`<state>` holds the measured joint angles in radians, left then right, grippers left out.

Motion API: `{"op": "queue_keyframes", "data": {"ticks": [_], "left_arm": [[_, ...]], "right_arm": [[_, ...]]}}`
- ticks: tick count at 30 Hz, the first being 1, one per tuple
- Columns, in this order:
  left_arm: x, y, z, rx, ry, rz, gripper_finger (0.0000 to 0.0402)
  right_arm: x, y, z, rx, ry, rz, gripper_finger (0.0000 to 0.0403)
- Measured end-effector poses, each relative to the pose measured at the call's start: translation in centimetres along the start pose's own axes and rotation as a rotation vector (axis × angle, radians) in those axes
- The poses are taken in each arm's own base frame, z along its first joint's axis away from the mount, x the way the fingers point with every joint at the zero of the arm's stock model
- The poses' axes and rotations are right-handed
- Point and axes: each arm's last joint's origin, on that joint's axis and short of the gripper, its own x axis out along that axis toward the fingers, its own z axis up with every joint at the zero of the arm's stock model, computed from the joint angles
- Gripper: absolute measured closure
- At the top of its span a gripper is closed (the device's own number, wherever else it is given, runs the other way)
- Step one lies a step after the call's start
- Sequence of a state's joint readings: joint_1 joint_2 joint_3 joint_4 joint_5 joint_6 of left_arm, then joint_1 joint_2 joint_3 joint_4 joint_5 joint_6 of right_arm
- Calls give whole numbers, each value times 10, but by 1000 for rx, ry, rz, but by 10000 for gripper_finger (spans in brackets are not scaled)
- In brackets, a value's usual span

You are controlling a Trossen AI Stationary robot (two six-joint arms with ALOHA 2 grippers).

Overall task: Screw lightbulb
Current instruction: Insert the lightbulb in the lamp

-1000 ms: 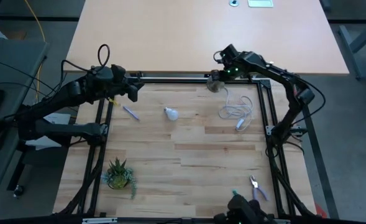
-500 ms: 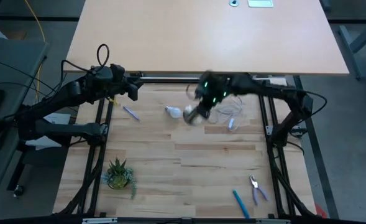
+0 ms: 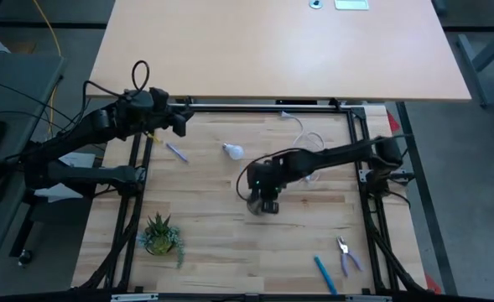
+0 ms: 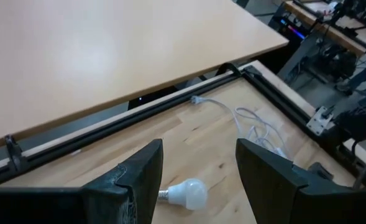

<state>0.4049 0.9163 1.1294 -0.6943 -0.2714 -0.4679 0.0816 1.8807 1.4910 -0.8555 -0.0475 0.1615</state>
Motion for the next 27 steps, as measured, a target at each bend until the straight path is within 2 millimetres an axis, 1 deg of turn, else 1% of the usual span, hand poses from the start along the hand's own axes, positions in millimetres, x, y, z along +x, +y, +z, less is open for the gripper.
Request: {"op": "queue_keyframes", "data": {"ticks": [5,7,9,11,18,20,22,27], "left_arm": [[0,2,-3,10,32,17,206],[0,2,-4,12,43,16,206],[0,2,-5,14,51,10,206],[0,2,-5,13,56,-1,206],[0,2,-5,17,56,-1,206],[0,2,-5,42,56,-2,206],[0,2,-5,68,55,-3,206],[1,1,-5,92,56,1,206]], "right_arm": [[21,1,-1,20,58,-9,371],[22,1,-1,20,61,-7,367],[22,1,-1,22,61,6,354],[22,1,0,23,60,26,329],[21,0,-1,20,70,37,212],[16,-1,-1,25,96,30,189],[8,-3,2,15,100,14,173],[-20,-12,19,-31,59,-34,165]]}}
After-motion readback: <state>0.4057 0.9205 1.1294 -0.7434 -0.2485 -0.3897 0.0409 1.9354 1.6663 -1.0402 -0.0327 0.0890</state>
